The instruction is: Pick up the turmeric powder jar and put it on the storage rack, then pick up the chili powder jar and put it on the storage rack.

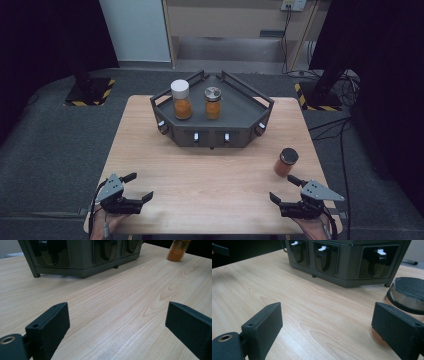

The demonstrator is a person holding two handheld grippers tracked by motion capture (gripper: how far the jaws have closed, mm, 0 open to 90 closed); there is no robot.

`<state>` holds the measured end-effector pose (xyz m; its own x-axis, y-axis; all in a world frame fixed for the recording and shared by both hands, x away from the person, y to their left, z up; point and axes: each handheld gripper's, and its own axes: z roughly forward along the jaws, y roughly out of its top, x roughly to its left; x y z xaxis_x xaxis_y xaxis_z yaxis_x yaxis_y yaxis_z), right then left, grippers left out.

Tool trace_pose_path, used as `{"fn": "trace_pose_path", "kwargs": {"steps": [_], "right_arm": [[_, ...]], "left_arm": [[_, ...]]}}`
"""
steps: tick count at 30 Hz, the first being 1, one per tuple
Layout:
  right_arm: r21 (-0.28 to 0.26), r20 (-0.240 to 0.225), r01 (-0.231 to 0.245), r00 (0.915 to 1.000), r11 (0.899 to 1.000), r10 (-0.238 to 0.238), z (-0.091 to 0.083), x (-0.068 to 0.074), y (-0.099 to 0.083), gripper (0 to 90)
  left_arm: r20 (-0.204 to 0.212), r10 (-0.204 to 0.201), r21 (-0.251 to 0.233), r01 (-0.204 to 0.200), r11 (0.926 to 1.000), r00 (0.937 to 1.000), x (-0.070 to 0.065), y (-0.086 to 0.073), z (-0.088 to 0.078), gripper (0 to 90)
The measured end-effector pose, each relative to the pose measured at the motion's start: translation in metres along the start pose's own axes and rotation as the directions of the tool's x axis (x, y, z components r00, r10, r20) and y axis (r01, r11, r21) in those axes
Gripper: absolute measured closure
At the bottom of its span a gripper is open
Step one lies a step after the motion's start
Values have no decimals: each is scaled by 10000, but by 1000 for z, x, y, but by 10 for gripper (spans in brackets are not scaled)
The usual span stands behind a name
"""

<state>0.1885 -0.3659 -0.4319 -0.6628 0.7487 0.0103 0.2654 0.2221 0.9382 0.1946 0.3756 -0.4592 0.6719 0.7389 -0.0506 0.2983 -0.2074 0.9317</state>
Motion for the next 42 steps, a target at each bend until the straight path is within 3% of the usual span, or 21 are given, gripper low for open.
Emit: {"fn": "trace_pose_path", "kwargs": {"steps": [14,42], "right_arm": [[57,-121,-33,9999,10000,34,2,-2,-1,96],[-10,106,-194,9998,9998,194,0,-2,-2,94]], "left_arm": [[28,23,27,-23,10000,10000,1,0,-1,47],[92,-3,-9,3,10000,10000,2,0,0,48]]}}
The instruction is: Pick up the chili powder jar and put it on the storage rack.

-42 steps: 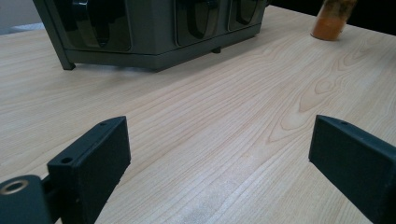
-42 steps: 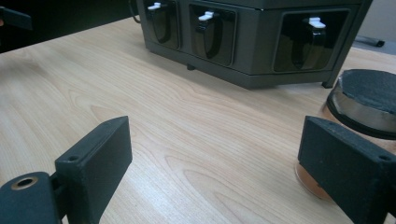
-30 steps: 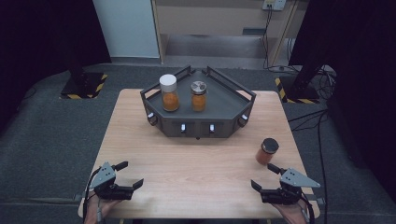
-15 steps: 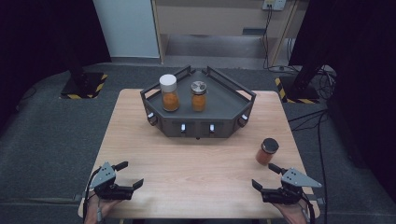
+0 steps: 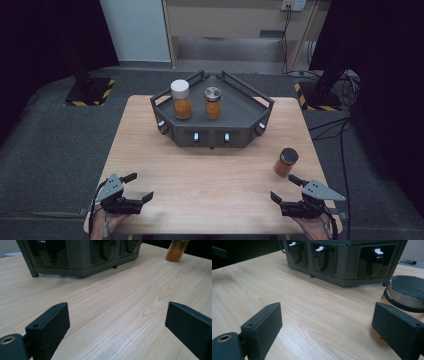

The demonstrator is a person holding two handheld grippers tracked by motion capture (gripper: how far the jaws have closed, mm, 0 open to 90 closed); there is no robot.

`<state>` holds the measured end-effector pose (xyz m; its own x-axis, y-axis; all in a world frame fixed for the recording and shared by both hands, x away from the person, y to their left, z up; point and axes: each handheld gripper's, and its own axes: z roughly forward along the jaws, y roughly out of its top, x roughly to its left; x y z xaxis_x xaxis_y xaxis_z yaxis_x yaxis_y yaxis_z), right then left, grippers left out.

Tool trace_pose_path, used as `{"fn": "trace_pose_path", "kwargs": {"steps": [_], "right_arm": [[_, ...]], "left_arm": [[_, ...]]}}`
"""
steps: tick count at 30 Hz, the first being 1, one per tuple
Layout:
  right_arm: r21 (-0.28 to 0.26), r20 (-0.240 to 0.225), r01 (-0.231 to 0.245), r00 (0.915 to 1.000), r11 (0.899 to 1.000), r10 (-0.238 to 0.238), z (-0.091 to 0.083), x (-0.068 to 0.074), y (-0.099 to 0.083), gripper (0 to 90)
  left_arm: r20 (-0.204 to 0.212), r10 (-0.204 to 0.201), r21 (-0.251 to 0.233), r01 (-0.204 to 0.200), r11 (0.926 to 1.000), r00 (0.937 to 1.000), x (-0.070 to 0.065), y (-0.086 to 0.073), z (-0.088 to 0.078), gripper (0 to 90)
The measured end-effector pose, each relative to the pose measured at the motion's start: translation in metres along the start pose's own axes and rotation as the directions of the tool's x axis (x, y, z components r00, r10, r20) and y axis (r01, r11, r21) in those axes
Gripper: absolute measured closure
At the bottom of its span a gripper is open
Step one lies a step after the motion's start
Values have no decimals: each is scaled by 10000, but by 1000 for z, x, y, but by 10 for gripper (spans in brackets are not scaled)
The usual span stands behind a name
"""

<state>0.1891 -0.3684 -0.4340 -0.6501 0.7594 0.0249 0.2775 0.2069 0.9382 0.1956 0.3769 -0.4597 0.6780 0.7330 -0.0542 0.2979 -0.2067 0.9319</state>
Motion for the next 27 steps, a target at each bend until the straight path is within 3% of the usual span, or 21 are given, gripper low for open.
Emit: {"fn": "trace_pose_path", "kwargs": {"steps": [13,27], "right_arm": [[-106,-31,-139,9999,9998,138,-1,-1,0,93],[-430,229,-236,9994,9988,247,-8,0,3,94]], "left_arm": [[25,31,20,-31,10000,10000,0,0,0,48],[3,29,39,-29,10000,10000,0,0,0,48]]}}
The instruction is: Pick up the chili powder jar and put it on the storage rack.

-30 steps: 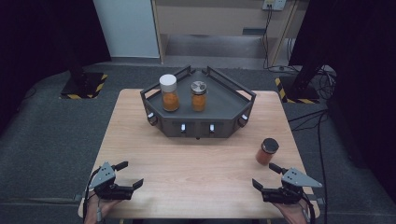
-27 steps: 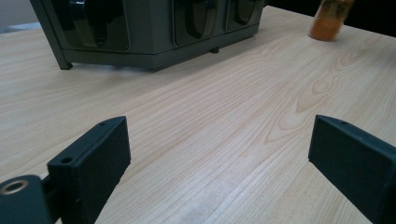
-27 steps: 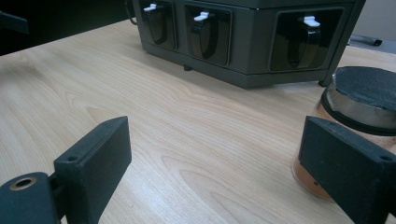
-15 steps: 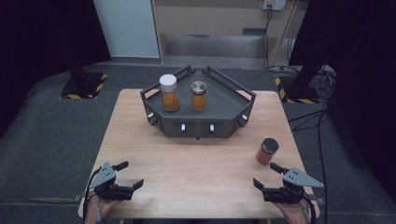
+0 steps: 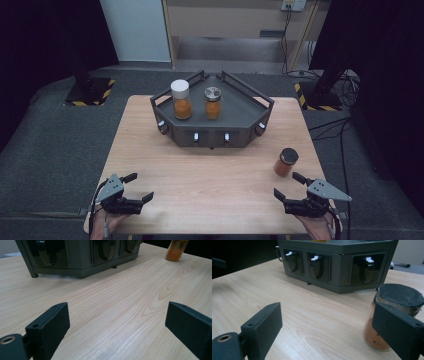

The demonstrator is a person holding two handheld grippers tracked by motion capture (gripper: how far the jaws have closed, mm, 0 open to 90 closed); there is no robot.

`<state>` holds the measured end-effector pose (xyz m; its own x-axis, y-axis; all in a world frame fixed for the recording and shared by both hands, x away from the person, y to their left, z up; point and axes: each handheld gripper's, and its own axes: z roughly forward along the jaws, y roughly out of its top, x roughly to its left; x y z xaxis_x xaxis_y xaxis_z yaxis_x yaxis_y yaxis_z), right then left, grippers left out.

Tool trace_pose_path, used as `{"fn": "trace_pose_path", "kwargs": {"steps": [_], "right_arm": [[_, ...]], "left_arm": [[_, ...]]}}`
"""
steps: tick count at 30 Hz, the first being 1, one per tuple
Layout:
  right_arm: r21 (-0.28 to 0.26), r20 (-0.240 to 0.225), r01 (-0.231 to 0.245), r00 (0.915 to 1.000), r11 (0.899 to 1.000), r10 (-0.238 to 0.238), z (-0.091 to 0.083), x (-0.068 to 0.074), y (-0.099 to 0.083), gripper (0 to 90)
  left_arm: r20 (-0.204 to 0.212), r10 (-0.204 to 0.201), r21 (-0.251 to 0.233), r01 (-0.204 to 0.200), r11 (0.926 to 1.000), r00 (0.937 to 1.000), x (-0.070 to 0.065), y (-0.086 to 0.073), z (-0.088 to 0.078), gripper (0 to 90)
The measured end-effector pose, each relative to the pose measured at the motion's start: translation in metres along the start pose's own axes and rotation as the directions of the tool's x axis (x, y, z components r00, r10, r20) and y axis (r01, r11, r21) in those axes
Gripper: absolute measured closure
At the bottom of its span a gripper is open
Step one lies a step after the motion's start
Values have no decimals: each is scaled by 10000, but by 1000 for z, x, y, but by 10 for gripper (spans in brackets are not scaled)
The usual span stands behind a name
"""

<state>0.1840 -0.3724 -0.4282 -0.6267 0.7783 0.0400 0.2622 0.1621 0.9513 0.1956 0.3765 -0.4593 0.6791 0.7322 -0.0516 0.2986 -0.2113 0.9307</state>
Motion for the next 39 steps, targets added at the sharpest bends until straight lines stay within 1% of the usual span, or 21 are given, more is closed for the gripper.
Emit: {"fn": "trace_pose_path", "kwargs": {"steps": [6,9,17,24,28,39], "right_arm": [[-109,256,24,9997,9999,-21,-3,1,5,93],[-157,430,-94,9990,9998,101,-4,-2,8,93],[-3,824,-207,9964,9998,206,-4,-9,17,92],[60,983,-245,9949,9997,238,-1,-17,25,92],[53,1094,-190,9938,9998,183,1,-19,29,92],[142,1230,-231,9922,9996,212,9,-26,37,92]], "left_arm": [[-18,9,17,-9,10000,10000,0,0,0,48],[-25,16,25,-16,10000,10000,-1,0,0,48],[-61,0,34,0,10000,10000,-1,1,0,48],[-78,4,38,-4,10000,10000,-1,1,0,48],[-83,-7,43,8,10000,10000,-1,1,0,48],[-68,4,45,-4,10000,10000,-1,1,0,48]]}}
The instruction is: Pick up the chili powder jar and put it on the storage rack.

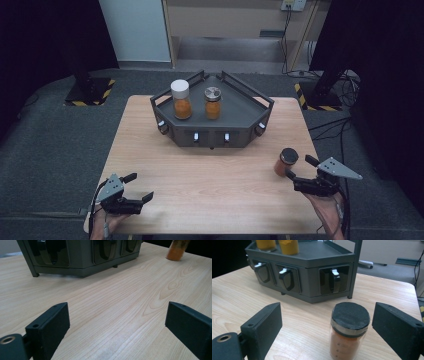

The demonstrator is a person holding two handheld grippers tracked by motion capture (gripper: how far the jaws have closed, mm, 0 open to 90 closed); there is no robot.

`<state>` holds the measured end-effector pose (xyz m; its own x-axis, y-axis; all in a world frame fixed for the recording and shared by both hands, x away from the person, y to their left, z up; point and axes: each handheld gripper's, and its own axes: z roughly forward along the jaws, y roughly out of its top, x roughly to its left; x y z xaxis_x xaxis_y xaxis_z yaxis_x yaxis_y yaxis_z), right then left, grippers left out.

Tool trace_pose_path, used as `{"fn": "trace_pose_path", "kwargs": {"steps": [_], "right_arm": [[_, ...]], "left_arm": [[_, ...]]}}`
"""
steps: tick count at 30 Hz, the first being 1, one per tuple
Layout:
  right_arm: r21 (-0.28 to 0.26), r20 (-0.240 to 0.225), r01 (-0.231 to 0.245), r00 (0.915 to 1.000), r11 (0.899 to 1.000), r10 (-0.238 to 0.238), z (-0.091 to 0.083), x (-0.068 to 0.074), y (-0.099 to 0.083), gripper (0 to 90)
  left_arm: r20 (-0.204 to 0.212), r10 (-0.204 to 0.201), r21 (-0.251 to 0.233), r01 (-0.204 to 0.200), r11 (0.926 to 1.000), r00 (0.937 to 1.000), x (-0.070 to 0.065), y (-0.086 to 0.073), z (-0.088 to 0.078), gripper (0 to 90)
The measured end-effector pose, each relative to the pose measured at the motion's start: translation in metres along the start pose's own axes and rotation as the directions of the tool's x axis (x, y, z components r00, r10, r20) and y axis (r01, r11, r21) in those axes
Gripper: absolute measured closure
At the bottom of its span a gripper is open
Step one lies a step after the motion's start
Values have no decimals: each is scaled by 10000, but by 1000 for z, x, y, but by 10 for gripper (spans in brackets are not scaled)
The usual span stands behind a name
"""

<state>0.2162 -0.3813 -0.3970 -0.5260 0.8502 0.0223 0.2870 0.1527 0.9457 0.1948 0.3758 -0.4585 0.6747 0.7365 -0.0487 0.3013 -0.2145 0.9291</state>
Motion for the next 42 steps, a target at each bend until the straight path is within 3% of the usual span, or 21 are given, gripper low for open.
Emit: {"fn": "trace_pose_path", "kwargs": {"steps": [20,25,32,42], "right_arm": [[730,301,-266,9992,9970,245,31,-15,11,94],[953,380,-461,9984,9944,427,41,-19,12,94],[1403,597,-323,9979,9896,242,55,-20,16,96],[1739,688,-530,9968,9833,416,69,-24,12,132]], "left_arm": [[-29,-8,-27,8,10000,10000,0,0,0,47],[-60,-35,-65,34,10000,10000,0,-1,-1,45],[-110,-92,-135,90,9999,9999,-1,-2,-1,39],[-142,-155,-117,154,9998,9998,-1,-1,-1,30]]}}
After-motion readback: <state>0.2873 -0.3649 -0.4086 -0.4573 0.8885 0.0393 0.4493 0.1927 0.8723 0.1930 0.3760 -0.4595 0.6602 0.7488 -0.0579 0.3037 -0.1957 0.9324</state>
